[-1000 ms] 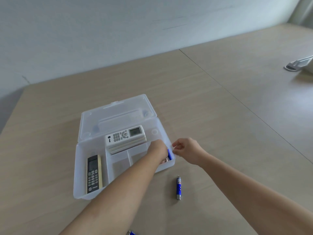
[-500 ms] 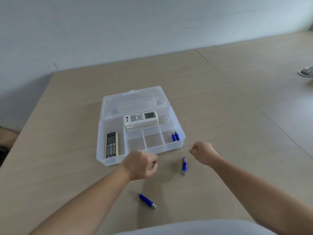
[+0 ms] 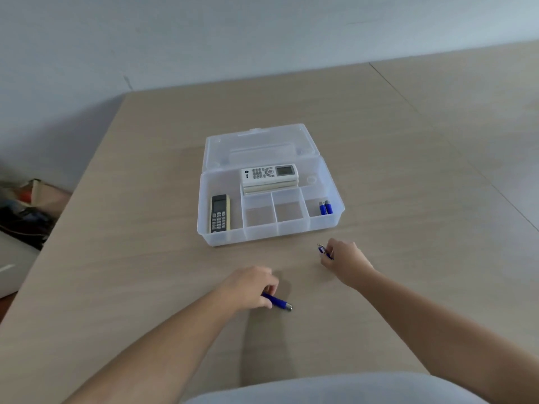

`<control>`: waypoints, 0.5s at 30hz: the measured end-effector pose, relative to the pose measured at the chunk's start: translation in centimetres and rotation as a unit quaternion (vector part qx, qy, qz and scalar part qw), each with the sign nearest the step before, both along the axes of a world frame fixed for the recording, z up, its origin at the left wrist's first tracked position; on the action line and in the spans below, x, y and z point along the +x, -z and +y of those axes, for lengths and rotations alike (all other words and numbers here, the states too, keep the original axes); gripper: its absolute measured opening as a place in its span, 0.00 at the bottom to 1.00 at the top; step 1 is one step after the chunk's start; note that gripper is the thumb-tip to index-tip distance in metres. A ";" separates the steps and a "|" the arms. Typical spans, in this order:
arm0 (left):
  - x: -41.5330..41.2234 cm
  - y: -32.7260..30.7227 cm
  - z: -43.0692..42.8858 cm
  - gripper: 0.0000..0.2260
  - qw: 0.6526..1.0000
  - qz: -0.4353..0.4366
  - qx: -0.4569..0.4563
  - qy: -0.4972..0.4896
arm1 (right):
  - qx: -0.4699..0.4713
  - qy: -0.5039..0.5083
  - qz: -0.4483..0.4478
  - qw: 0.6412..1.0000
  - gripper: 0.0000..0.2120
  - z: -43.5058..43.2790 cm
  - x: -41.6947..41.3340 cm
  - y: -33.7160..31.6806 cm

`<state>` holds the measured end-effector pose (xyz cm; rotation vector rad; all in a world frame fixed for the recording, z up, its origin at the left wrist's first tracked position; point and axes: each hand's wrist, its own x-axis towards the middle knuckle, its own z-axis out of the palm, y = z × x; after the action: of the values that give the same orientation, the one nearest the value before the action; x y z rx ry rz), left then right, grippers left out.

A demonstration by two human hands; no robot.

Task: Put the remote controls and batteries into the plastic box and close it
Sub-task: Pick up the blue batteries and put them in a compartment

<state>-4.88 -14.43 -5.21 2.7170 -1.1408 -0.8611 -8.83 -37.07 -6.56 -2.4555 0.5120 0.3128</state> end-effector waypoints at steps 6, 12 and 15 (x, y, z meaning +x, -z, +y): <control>2.9 -4.8 -0.5 0.05 0.922 0.238 -0.182 -0.245 | 0.129 0.013 -0.094 0.987 0.04 -1.9 0.5 -5.1; 5.0 -7.1 -1.8 0.01 0.745 0.398 -0.370 -0.387 | 0.188 0.059 -0.151 0.969 0.05 -4.4 3.2 -8.9; 6.0 -7.7 -3.2 0.11 0.695 0.420 -0.421 -0.404 | 0.165 0.048 -0.149 0.974 0.08 -5.2 5.2 -9.2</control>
<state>1.08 -17.66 2.45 1.4268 -0.0087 -0.8921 -3.61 -42.30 2.66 -2.0982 0.4096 -0.0144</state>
